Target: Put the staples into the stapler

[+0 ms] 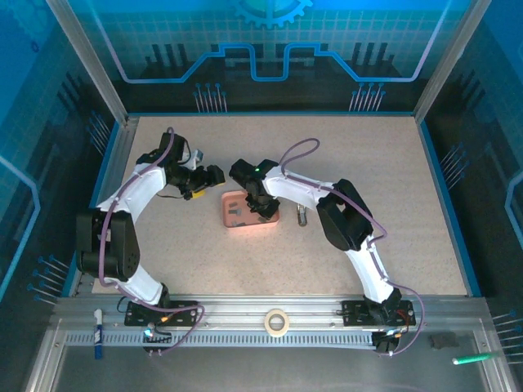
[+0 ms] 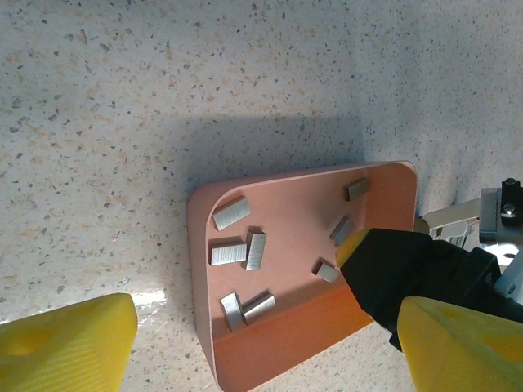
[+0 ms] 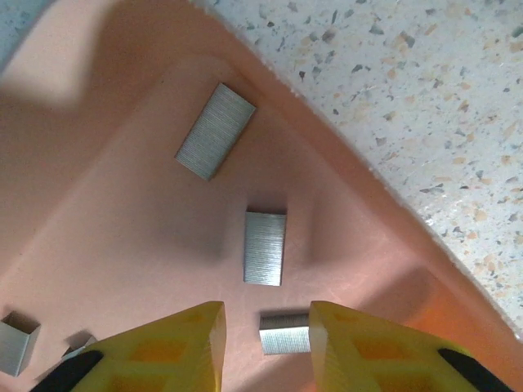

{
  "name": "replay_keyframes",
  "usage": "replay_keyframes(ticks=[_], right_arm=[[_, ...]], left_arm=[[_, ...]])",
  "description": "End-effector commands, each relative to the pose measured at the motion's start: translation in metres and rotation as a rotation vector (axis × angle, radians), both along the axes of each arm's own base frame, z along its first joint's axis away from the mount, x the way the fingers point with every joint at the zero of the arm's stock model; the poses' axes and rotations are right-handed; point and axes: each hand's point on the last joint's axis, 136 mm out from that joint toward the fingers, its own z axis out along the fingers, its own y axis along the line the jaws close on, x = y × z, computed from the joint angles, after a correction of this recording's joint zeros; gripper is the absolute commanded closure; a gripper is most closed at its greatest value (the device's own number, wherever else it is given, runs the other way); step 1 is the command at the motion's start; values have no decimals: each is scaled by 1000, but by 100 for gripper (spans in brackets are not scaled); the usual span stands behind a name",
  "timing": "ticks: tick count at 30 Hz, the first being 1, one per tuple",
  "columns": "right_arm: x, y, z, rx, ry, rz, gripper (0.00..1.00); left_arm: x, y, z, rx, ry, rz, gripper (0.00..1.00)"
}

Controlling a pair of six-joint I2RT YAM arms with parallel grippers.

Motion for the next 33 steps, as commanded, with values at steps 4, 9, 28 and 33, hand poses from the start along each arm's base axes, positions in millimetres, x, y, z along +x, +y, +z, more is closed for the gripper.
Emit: replay_keyframes(ticks=[4,9,28,33], right_arm=[[3,-7,-4,-54,-18,-45,66],[5,-9,-7,-60,-16,-50,68],[13,-11,-28,-56,20,-43,76],[13,-10,-30,-57,26,-17,79]], left_arm=[[3,0,7,-35,-5,-9,16],[5,0,7,-41,-3,-5,16],[9,5,7,-40,8,11,17],[8,8,5,-38,15,17,17]])
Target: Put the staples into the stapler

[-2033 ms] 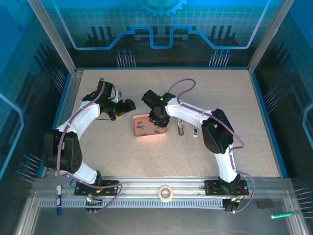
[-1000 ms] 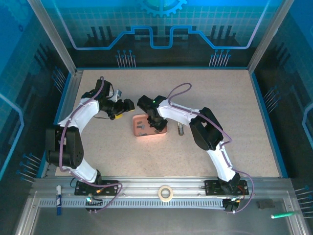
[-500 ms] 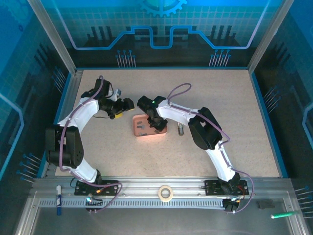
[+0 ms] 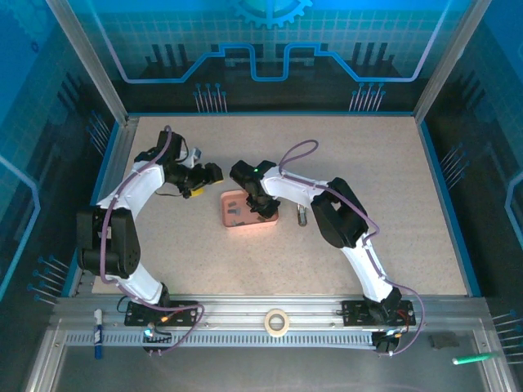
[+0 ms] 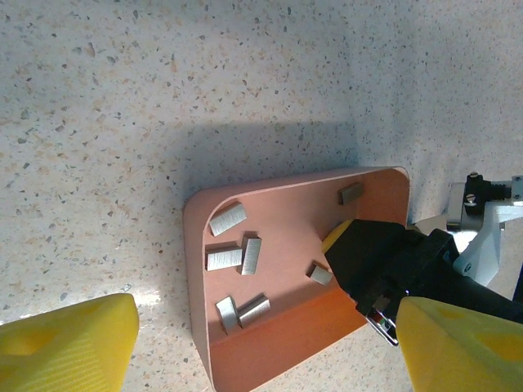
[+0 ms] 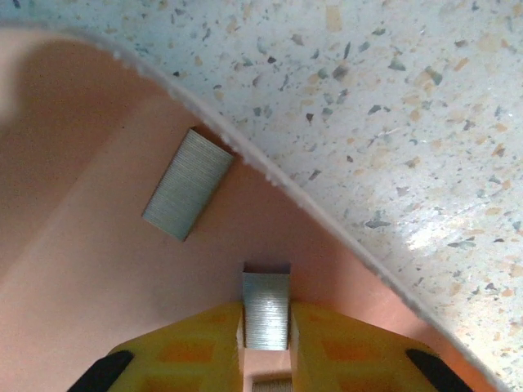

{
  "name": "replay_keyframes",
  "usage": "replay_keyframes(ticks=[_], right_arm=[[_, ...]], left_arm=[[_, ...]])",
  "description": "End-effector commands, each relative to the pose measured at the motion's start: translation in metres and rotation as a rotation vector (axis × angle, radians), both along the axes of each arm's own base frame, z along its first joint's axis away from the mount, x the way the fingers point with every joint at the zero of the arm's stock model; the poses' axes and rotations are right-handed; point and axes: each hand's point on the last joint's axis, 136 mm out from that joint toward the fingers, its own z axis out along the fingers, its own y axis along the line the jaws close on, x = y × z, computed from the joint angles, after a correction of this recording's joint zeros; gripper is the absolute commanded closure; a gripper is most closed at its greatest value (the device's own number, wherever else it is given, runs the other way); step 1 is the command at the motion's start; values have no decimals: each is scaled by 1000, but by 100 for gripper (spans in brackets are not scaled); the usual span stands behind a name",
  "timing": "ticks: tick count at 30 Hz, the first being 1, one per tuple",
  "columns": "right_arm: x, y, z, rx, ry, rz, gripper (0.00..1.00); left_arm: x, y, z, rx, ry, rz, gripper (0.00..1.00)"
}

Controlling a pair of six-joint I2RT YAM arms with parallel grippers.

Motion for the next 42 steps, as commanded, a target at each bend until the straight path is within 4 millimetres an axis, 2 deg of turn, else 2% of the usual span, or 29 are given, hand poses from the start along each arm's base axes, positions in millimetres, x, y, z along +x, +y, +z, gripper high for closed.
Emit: replay_keyframes(ticks=[1,5,12,19,28,31,35,40,42], right_arm=[[3,-6,-10,-25,23,0,79],[5,-5,0,-24,7,28,80],[11,10,32,-10,-54,148,81],[-3,17,59,-11,-65,264,81],[-21,6,94,-8,-101,404,81],[-33,1,100,16,-103,457,81],[-60,-12,102,45,-86,510,81],[-107,-38,88,28,0,565,81],[-128,-49,77,12,47,580,81]], left_arm=[[2,2,4,-22,8,0,17],[2,2,4,-25,8,0,17],[2,1,4,-32,13,4,17],[2,0,6,-42,6,6,17],[-2,-5,19,-76,-31,7,17],[-5,-6,24,-92,-49,10,17],[-9,-9,29,-104,-73,7,17],[-17,-12,30,-111,-91,-4,17],[-20,-13,31,-111,-100,-11,17]])
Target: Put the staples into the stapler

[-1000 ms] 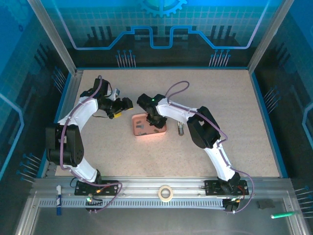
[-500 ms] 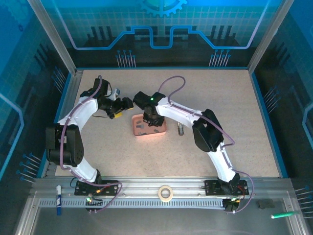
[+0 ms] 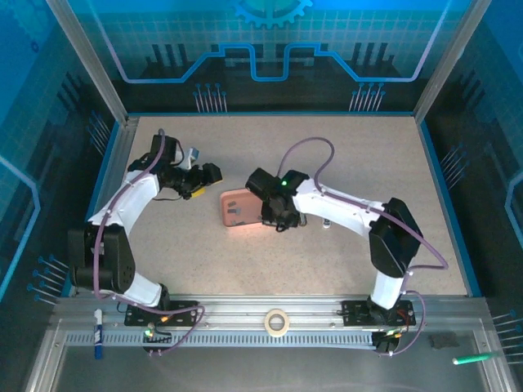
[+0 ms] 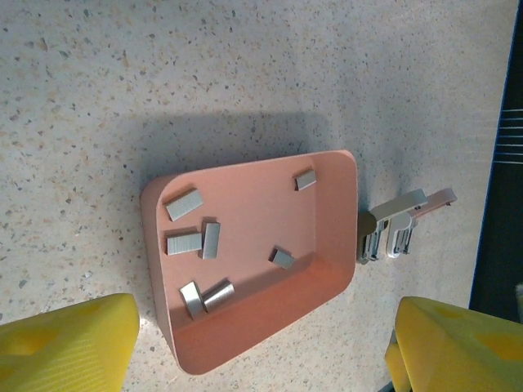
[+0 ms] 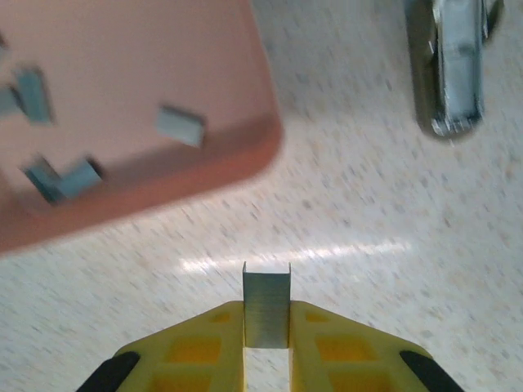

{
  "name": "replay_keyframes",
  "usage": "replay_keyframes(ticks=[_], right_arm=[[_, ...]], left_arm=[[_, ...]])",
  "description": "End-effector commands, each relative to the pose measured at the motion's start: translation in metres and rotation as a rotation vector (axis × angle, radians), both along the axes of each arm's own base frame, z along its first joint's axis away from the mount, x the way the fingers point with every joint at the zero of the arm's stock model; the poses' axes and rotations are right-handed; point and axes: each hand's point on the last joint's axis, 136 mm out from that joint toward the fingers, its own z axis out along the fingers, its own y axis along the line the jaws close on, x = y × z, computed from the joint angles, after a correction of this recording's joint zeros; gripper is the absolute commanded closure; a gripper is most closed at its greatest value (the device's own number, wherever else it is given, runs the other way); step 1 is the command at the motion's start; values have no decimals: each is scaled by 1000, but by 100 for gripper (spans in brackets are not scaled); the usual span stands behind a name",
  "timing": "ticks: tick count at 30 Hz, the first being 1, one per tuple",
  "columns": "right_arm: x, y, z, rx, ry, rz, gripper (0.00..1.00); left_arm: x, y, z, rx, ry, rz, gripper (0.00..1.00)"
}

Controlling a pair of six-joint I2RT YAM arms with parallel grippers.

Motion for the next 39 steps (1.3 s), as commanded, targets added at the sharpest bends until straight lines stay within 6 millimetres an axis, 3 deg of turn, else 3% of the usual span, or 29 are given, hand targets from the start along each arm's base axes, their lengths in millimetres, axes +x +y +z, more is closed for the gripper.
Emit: replay_keyframes(ticks=[1,5,8,20,27,30,33,39], right_arm=[[-39,-14,-13,-33,78,56,80],[-69,-26,-37,-54,156,58,80],[-81,-31,-51,-69,194,50,80],[-91,-32,-83,-88,256,49,79],[-93,-30,-86,-97,285,62,76],[-96,-33,-85,-109,297,62,70],[-96,-35,-74,-121,297,82,64],[-87,-36,-46,-145,279,183,65]], left_arm=[[-7,-6,9,-33,-23,-11,17],[-10,-7,11,-31,-43,-17,17],[-12,-7,11,-32,-44,-20,17],[-18,-8,8,-40,-39,-19,17],[-15,-8,7,-41,-34,-18,17],[-14,-8,6,-41,-32,-17,17],[-12,-8,7,-39,-33,-18,17],[-13,-8,6,-42,-28,-18,17]])
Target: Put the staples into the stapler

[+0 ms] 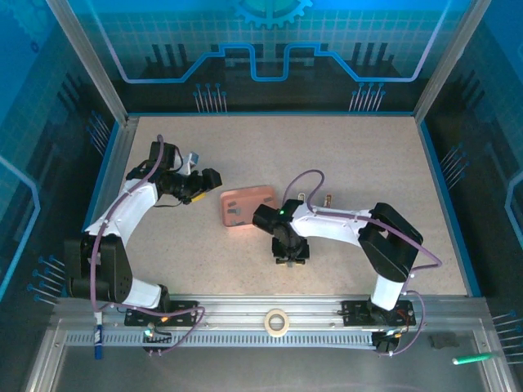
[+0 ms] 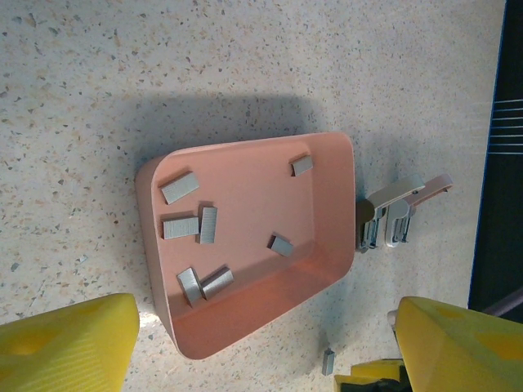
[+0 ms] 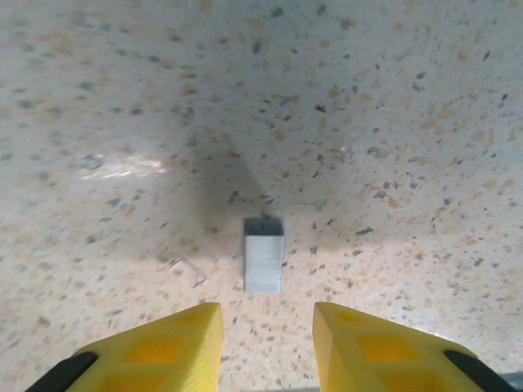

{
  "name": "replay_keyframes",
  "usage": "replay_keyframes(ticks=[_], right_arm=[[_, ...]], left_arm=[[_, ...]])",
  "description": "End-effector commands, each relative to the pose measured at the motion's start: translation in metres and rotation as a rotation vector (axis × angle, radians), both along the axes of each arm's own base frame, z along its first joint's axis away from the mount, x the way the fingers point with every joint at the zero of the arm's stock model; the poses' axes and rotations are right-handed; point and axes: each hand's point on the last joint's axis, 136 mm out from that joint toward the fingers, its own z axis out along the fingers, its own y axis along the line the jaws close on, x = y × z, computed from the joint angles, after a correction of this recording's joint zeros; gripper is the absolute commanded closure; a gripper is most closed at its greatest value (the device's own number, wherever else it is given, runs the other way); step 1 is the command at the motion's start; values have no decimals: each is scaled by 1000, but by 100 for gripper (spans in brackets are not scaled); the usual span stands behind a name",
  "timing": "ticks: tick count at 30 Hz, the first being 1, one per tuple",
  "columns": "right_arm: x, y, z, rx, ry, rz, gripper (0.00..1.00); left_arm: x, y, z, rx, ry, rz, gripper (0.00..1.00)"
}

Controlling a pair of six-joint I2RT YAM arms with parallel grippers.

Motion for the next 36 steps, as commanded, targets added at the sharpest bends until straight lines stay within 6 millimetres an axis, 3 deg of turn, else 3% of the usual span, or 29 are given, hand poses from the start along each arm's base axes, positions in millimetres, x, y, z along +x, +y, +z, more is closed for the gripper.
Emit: replay_keyframes(ticks=[1,9,36], right_arm=[[-2,-6,17,-25,18,75,65],[2,2,3,-11,59,114,66],[4,-9,-26,-6,118,89,67]], left_arm=[[0,-6,6,-33,3,-8,17],[-3,-6,3,-31,9,-10,17],[2,-6,-2,-36,26,-6,17]])
